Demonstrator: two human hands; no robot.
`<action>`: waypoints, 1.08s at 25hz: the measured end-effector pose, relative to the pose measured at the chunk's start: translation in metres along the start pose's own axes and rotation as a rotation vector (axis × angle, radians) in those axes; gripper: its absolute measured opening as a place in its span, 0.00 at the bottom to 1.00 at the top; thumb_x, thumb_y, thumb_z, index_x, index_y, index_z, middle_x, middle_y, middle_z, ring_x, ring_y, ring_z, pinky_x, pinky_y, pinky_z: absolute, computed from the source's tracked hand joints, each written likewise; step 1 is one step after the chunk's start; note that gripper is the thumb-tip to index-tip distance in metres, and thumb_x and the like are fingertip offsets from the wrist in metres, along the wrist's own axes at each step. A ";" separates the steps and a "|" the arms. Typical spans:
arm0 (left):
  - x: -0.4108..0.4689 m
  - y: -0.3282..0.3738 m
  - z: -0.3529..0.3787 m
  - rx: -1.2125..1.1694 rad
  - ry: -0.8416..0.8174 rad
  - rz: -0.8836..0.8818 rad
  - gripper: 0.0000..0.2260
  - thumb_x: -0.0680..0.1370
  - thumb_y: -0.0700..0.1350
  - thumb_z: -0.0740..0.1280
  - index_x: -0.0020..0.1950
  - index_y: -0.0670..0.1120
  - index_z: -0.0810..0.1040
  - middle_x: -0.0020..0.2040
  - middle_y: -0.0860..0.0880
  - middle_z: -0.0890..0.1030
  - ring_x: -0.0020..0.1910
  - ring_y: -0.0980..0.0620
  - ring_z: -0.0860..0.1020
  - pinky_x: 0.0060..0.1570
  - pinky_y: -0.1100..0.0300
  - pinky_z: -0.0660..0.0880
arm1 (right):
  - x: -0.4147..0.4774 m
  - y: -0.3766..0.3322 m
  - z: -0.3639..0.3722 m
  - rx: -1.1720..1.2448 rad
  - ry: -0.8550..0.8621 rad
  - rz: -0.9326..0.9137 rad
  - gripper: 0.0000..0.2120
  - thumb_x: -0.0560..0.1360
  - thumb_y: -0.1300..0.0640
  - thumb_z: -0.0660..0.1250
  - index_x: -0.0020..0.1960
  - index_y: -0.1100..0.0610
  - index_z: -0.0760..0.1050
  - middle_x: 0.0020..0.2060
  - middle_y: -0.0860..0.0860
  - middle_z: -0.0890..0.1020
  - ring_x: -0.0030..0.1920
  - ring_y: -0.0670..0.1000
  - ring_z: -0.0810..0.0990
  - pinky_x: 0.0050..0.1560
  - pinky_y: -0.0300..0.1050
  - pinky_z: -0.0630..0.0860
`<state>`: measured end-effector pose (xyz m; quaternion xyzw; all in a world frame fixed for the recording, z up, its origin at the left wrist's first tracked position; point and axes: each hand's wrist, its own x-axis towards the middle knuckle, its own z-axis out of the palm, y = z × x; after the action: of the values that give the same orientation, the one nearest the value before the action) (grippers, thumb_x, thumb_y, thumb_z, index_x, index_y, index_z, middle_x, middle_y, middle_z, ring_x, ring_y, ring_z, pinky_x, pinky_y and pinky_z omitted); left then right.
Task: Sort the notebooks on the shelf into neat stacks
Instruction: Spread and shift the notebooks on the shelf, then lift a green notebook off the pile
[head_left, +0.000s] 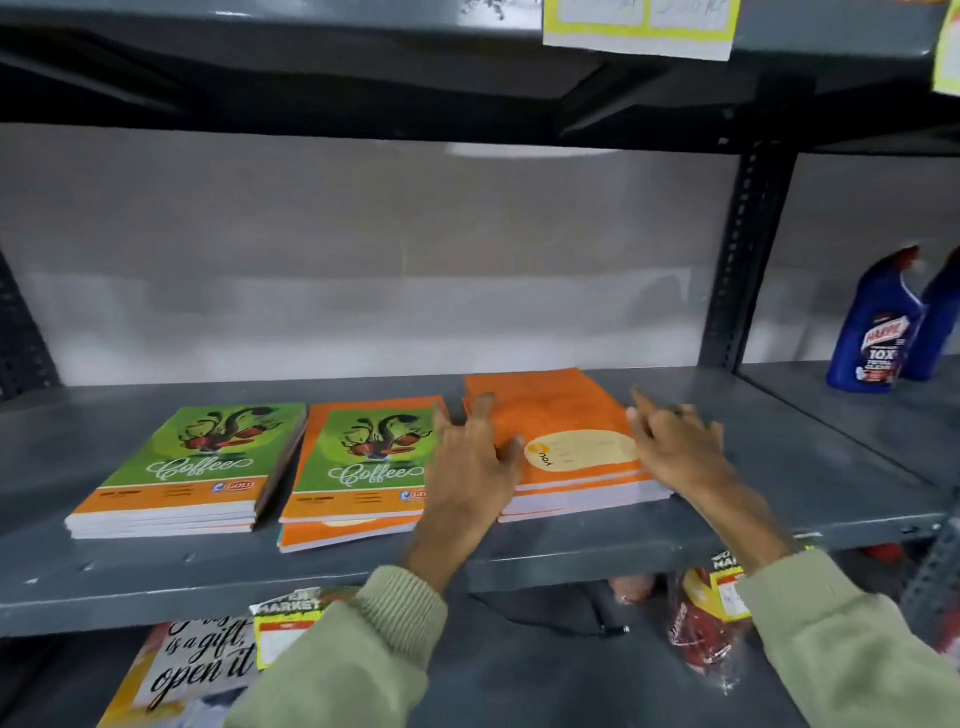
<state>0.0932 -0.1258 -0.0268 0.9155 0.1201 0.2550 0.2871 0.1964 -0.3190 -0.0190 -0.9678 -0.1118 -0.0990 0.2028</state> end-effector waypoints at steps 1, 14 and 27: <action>-0.001 0.001 -0.012 0.043 0.036 0.012 0.25 0.77 0.56 0.63 0.72 0.49 0.63 0.62 0.36 0.78 0.76 0.36 0.56 0.65 0.38 0.70 | -0.005 -0.008 -0.002 0.007 0.083 -0.057 0.24 0.82 0.48 0.47 0.77 0.50 0.59 0.65 0.58 0.77 0.72 0.58 0.63 0.69 0.59 0.58; -0.024 -0.098 -0.076 0.334 0.227 -0.144 0.26 0.77 0.54 0.62 0.69 0.40 0.67 0.67 0.37 0.76 0.75 0.37 0.60 0.73 0.43 0.60 | -0.084 -0.199 0.072 0.130 -0.053 -0.359 0.38 0.75 0.44 0.63 0.75 0.61 0.51 0.56 0.60 0.81 0.62 0.63 0.71 0.63 0.57 0.67; -0.020 -0.157 -0.200 -0.362 0.463 -0.055 0.25 0.71 0.32 0.70 0.63 0.50 0.69 0.41 0.64 0.80 0.39 0.67 0.80 0.43 0.68 0.77 | -0.099 -0.287 0.046 1.001 -0.089 -0.276 0.19 0.76 0.54 0.67 0.61 0.45 0.62 0.34 0.45 0.82 0.32 0.38 0.80 0.34 0.34 0.76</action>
<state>-0.0423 0.0870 0.0143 0.7632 0.1599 0.4665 0.4175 0.0353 -0.0610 0.0225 -0.7317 -0.2807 -0.0181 0.6209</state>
